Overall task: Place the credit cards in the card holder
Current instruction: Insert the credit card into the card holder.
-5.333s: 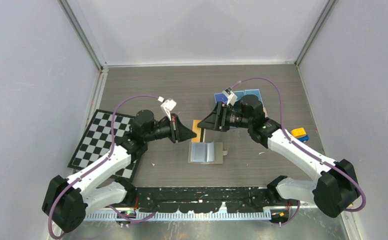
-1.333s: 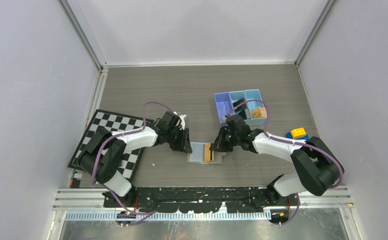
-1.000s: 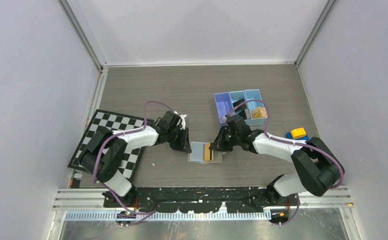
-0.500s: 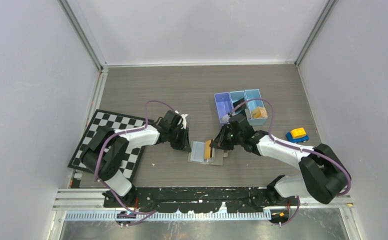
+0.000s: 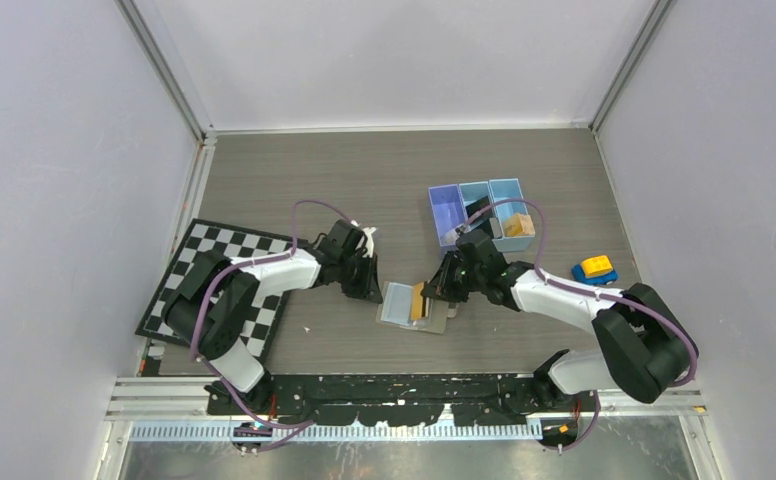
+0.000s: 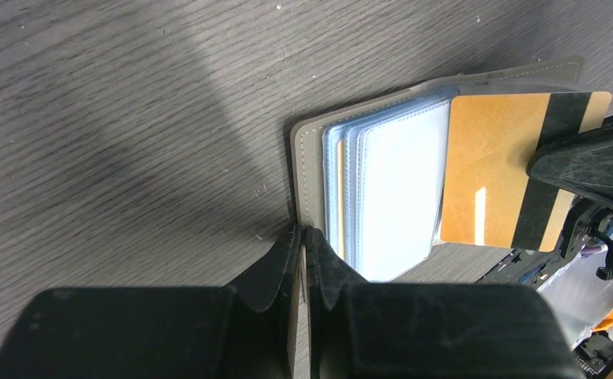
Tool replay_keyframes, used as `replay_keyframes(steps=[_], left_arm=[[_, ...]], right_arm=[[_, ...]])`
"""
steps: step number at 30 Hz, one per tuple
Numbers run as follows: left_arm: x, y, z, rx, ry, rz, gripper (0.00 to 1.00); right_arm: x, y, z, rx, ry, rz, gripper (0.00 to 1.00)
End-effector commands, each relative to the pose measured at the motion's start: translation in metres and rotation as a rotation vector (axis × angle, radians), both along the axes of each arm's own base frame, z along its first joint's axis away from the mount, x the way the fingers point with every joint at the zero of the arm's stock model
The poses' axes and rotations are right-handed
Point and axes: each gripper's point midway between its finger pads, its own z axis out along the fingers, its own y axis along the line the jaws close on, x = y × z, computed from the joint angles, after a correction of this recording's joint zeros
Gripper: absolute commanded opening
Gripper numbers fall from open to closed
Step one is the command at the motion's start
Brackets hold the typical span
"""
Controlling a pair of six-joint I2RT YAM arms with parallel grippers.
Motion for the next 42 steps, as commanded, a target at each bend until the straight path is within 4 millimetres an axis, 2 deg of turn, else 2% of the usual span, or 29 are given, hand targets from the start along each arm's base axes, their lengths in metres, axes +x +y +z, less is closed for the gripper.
replay_keyframes(steps=[1,9,14,23,35,42], left_arm=[[-0.015,0.034,-0.038,0.191,0.043,0.001,0.08],[-0.016,0.035,-0.038,0.194,0.045,0.002,0.06],[-0.015,0.035,-0.037,0.192,0.042,0.003,0.05],[-0.016,0.036,-0.037,0.196,0.043,0.003,0.04],[-0.016,0.036,-0.036,0.198,0.043,0.001,0.04],[-0.016,0.037,-0.036,0.202,0.045,0.000,0.04]], right_arm=[[0.003,-0.002,-0.006,-0.010,-0.008,-0.019,0.01],[-0.001,-0.009,0.001,-0.007,-0.021,-0.054,0.00],[-0.003,-0.005,0.001,0.029,-0.013,-0.051,0.00],[-0.001,0.002,0.014,0.096,-0.049,-0.050,0.01],[-0.003,0.003,-0.001,0.084,-0.009,-0.052,0.00],[-0.004,-0.001,-0.003,0.070,-0.004,-0.063,0.00]])
